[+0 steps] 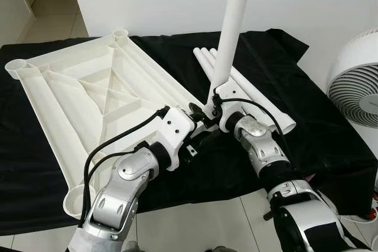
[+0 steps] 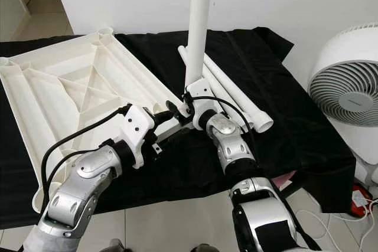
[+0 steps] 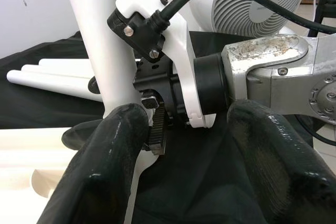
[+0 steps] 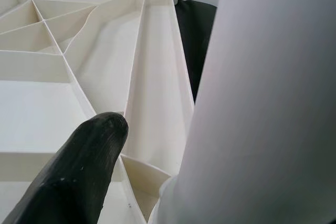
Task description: Building children table
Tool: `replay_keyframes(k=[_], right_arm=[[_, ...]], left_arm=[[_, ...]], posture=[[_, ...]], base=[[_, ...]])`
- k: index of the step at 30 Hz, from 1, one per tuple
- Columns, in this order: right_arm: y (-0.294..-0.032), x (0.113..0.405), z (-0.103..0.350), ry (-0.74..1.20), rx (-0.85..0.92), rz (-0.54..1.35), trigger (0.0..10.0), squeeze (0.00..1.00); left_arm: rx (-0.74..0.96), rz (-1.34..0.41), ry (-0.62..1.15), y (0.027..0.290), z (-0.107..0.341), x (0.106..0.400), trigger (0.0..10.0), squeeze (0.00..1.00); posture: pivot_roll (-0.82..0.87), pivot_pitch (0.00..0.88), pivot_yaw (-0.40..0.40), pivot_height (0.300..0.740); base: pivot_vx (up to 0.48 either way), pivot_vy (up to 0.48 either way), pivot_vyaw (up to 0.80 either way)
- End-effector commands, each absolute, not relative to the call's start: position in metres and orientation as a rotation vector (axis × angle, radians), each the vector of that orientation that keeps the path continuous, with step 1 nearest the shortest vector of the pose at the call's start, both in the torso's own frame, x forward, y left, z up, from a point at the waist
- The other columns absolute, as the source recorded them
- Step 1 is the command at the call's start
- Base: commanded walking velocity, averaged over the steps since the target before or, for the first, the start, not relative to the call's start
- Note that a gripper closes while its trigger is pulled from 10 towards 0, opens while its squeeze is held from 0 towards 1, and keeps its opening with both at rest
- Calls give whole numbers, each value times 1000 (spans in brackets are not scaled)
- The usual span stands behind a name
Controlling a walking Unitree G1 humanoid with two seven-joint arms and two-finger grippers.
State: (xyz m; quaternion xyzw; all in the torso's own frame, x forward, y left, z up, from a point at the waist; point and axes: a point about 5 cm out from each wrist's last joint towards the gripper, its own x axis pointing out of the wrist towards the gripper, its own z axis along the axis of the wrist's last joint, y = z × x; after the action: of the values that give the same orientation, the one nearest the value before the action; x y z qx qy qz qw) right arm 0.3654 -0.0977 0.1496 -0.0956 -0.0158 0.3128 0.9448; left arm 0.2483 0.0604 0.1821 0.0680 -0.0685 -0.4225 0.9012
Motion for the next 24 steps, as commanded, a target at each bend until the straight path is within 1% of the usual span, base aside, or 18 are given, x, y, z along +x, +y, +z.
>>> replay_keyframes(k=[1, 4, 5, 6, 7, 8, 18, 19, 20, 21, 24], right_arm=[[-93, 368, 148, -17, -209, 679, 10000, 0], [-92, 369, 148, -12, -217, 688, 10000, 0], [-92, 370, 147, -6, -220, 697, 8392, 0], [-92, 370, 146, -1, -220, 700, 4510, 0], [-92, 370, 146, -1, -220, 700, 4510, 0], [-94, 371, 146, 3, -218, 702, 0, 0], [-101, 372, 141, 15, -177, 704, 0, 0], [-101, 372, 139, 18, -173, 698, 2706, 0], [-101, 372, 139, 18, -173, 698, 2706, 0], [-101, 372, 139, 20, -171, 694, 10000, 0], [-101, 372, 138, 20, -159, 683, 10000, 0]], left_arm=[[143, -820, -141, 63, 182, 251, 10000, 0], [143, -818, -141, 63, 182, 252, 10000, 0], [143, -816, -141, 64, 183, 252, 10000, 0], [143, -814, -142, 64, 183, 252, 10000, 0], [143, -814, -142, 64, 183, 252, 10000, 0], [143, -812, -142, 64, 184, 253, 10000, 0], [139, -808, -144, 64, 184, 253, 10000, 0], [138, -810, -145, 63, 184, 253, 10000, 0], [138, -810, -145, 63, 184, 253, 10000, 0], [138, -812, -145, 63, 184, 253, 10000, 0], [137, -814, -145, 63, 184, 253, 10000, 0]], posture=[[-17, 13, 0, 740], [-17, 13, 0, 740], [-13, 18, 2, 740], [-13, 18, 2, 740], [-13, 18, 2, 740], [-11, 23, 2, 740], [-11, 23, 2, 740], [-20, 30, 5, 740], [-20, 30, 5, 740], [-20, 30, 5, 740], [-24, 33, 5, 740]], base=[[0, 0, 0], [0, 0, 0], [0, 0, 0], [0, 0, 0], [0, 0, 0], [0, 0, 0], [0, 0, 0], [0, 0, 0], [0, 0, 0], [0, 0, 0], [0, 0, 0]])
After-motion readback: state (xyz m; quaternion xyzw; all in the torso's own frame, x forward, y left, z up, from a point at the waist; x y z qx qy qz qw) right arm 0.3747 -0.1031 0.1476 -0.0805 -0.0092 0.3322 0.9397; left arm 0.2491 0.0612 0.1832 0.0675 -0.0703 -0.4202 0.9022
